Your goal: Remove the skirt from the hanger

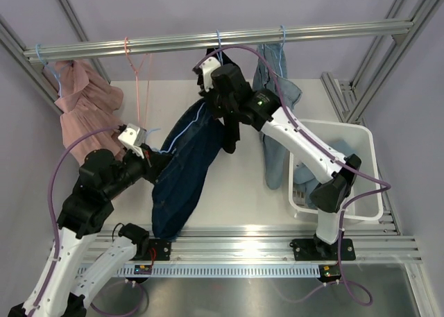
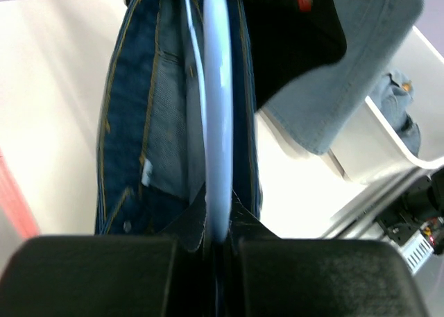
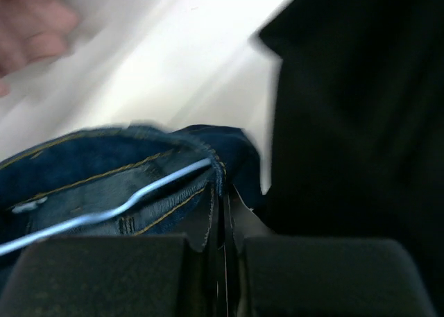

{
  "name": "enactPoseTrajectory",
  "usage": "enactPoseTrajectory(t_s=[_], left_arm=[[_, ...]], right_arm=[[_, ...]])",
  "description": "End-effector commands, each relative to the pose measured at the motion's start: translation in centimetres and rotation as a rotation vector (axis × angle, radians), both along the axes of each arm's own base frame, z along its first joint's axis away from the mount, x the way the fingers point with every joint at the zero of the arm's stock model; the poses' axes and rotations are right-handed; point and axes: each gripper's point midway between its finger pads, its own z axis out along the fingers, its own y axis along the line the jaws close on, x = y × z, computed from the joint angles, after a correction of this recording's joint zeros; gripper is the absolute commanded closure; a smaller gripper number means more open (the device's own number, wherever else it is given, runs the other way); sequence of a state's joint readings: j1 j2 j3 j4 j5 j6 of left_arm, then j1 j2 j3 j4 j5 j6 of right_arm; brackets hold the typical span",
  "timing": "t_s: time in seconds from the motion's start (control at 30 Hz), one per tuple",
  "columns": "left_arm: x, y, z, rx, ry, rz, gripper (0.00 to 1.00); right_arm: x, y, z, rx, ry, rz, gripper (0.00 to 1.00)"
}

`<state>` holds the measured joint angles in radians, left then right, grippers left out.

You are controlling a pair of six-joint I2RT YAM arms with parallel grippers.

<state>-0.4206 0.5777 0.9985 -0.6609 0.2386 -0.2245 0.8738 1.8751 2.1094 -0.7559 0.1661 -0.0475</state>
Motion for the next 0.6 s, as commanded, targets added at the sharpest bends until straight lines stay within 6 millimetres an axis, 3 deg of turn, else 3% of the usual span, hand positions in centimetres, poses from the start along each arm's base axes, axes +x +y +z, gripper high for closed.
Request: enactPoseTrajectory(t_s=[0.0, 0.17, 0.27, 0.43, 0.57], left_arm=[[-2.0, -1.5, -1.6, 0.005, 0.048, -0.141, 1.0], [-2.6, -2.5, -3.7, 0.018, 0.128, -0.213, 1.0], [-2.7, -2.6, -3.9, 0.022, 0.141, -0.222, 1.0], [-3.2, -2.3, -2.4, 0.008, 0.086, -0.218, 1.0], [-3.6, -2.0, -1.0, -0.013, 0.034, -0.213, 1.0]], right_arm=[[5.0, -5.2, 5.3, 0.057, -0.136, -0.188, 1.0], [6.9, -7.5, 7.5, 0.105, -0.186, -0.251, 1.0], [7.6, -8.1, 7.6, 0.095, -0.203, -0.279, 1.0], [8.5, -8.6, 5.3, 0.063, -0.166, -0.287, 1.0], [8.2, -8.7, 1.7, -0.001, -0.114, -0.259, 1.0]])
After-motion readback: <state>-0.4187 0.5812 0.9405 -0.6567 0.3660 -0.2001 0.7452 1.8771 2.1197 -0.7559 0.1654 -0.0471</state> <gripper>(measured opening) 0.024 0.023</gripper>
